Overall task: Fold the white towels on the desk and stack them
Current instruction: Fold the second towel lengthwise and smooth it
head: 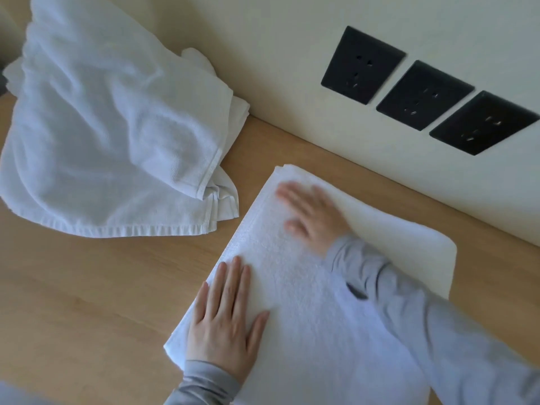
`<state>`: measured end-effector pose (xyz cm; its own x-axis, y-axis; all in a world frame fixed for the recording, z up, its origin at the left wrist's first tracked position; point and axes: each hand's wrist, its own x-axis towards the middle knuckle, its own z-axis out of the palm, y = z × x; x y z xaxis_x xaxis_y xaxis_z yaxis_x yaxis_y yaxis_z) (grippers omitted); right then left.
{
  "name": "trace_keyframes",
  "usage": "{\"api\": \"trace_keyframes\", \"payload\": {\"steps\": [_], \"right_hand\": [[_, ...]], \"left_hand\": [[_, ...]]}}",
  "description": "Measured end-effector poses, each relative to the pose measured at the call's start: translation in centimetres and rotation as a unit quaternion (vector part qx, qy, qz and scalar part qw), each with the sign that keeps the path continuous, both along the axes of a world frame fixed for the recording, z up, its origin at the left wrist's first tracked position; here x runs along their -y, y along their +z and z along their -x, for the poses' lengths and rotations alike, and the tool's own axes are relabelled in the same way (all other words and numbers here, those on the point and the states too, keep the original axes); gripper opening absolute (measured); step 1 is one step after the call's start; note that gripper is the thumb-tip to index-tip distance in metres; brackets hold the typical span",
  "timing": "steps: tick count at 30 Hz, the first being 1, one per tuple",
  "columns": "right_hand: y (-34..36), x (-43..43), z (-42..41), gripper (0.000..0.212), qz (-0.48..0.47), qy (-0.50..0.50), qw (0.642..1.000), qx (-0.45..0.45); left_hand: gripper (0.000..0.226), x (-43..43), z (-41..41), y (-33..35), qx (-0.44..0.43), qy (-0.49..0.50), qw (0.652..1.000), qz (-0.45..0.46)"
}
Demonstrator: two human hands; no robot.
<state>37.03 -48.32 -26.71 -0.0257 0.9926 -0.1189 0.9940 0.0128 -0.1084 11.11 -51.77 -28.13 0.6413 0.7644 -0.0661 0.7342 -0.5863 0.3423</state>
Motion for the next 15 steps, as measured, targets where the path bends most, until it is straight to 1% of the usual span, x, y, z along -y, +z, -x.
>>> {"api": "trace_keyframes", "payload": {"steps": [1,2,3,5,6,7,8,10,11,13,14,15], "right_hand": [[0.1,-0.9,-1.8,0.054,0.015,-0.069,0.997,-0.009],[0.1,-1.7,-3.2,0.053,0.036,-0.115,0.993,-0.018],[0.1,-2.1,-4.0,0.054,0.055,-0.134,0.990,-0.003],[0.3,-2.3,-3.6,0.057,0.059,-0.133,0.987,0.067],[0.7,-2.1,-2.7,0.058,0.038,-0.123,0.988,0.089],[1.1,-1.6,-1.2,0.060,0.008,-0.114,0.989,0.092],[1.6,-0.7,0.9,0.061,-0.028,-0.099,0.992,0.070],[1.6,2.3,6.2,0.059,-0.064,-0.015,0.998,-0.007],[1.1,4.3,8.7,0.057,-0.066,0.038,0.997,-0.026],[0.5,8.3,10.2,0.058,-0.018,0.108,0.994,-0.012],[0.4,9.3,8.5,0.060,0.003,0.113,0.994,0.000],[0.2,9.9,5.8,0.062,0.016,0.086,0.996,0.015]], "left_hand": [[0.069,0.0,-0.1,-0.1,0.003,0.002,1.000,0.000],[0.069,-0.1,-0.2,-0.1,0.004,0.004,1.000,-0.002],[0.069,-0.1,-0.2,-0.1,-0.001,0.005,1.000,-0.005],[0.068,-0.1,-0.2,-0.1,-0.013,0.005,1.000,-0.009],[0.068,0.0,-0.2,0.0,-0.017,0.007,1.000,-0.010],[0.068,0.1,-0.3,0.2,-0.020,0.010,1.000,-0.009],[0.067,0.1,-0.4,0.4,-0.025,0.012,1.000,-0.007],[0.066,0.1,-0.6,0.7,-0.033,0.009,0.999,-0.008],[0.066,0.0,-0.7,0.7,-0.034,0.002,0.999,-0.013],[0.067,0.1,-0.6,0.7,-0.041,-0.008,0.999,-0.022],[0.067,0.2,-0.5,0.7,-0.041,-0.005,0.999,-0.020],[0.067,0.2,-0.5,0.7,-0.041,0.002,0.999,-0.019]]}}
